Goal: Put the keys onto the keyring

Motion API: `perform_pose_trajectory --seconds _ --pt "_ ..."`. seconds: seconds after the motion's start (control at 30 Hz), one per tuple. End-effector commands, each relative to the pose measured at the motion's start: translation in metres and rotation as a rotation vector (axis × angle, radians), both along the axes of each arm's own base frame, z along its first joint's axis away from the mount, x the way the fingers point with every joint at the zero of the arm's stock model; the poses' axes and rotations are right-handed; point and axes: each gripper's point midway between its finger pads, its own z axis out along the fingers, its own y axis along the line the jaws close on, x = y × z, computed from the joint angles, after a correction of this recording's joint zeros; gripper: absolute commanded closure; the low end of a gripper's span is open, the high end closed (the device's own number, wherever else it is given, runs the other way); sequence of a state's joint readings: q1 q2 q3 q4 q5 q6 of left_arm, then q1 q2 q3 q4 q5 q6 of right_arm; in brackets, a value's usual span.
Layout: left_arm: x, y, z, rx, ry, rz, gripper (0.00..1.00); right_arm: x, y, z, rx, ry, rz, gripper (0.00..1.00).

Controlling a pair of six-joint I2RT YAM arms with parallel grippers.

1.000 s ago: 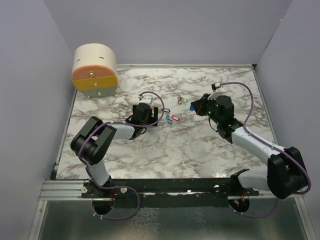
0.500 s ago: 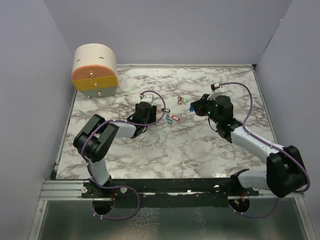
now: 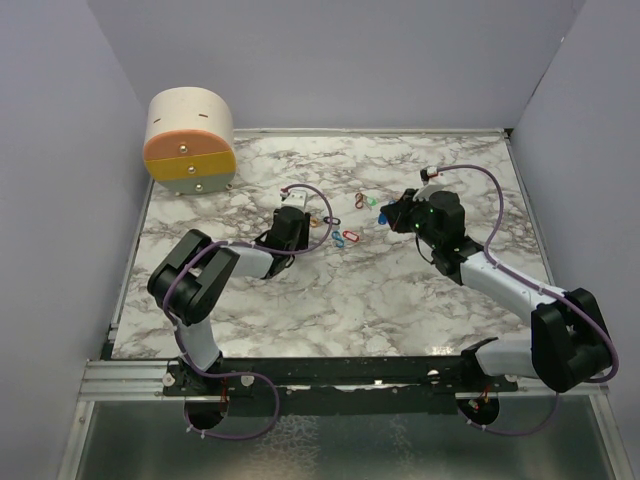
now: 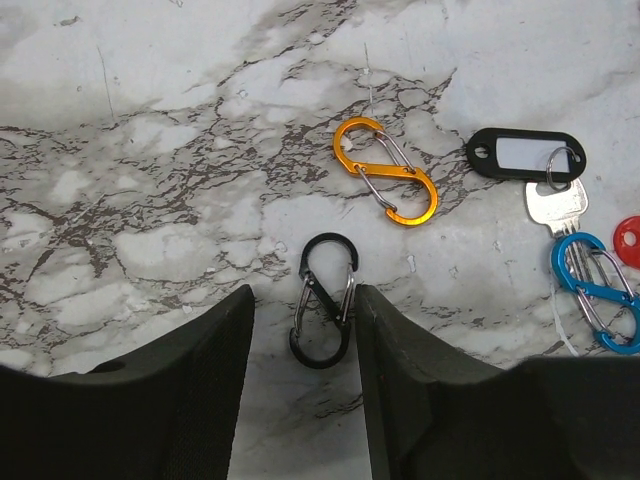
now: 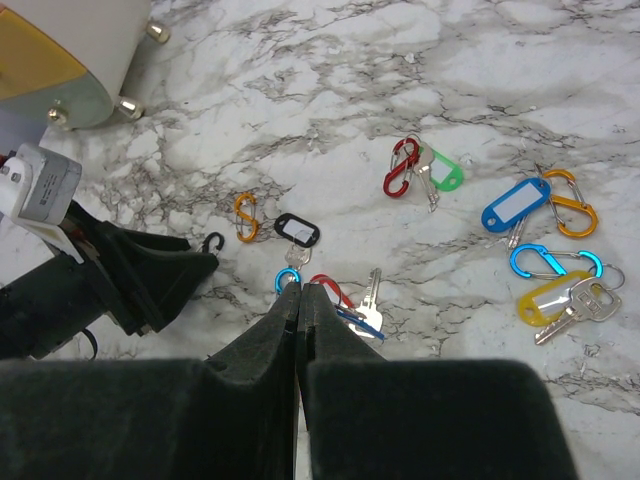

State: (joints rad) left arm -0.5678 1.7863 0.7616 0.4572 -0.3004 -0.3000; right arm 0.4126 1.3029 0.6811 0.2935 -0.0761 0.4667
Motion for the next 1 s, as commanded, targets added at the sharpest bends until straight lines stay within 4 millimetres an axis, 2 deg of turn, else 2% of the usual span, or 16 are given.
perform_pose_trajectory --seconds 0.0,0.1,0.27,0.43,0.6,0.7,0.97 --pt "-0.012 0.012 -0.017 0.069 0.037 0.023 0.55 0.003 0.005 0.011 0.018 -0.032 0.020 0.99" --pt "-0.013 0.012 -0.017 0.068 0.037 0.025 0.61 0.003 0.005 0.012 0.020 -0.033 0.018 0.99" --pt "-0.013 0.011 -0.016 0.064 0.038 0.022 0.83 0.002 0.005 0.012 0.019 -0.033 0.019 0.99" --pt "-0.013 0.010 -0.013 0.056 0.031 0.017 0.99 0.002 0.005 0.012 0.018 -0.035 0.019 0.99" --pt "-0.015 0.008 -0.004 0.032 0.019 0.008 1.00 0.002 0.007 0.011 0.012 -0.039 0.035 0.99" --pt "-0.017 -0.001 0.008 -0.021 0.010 -0.020 1.00 0.002 0.011 0.009 0.018 -0.036 0.056 0.99" --pt "-0.031 -0.041 0.069 -0.195 -0.069 -0.126 1.00 0.003 0.018 0.005 0.033 -0.028 0.083 0.99"
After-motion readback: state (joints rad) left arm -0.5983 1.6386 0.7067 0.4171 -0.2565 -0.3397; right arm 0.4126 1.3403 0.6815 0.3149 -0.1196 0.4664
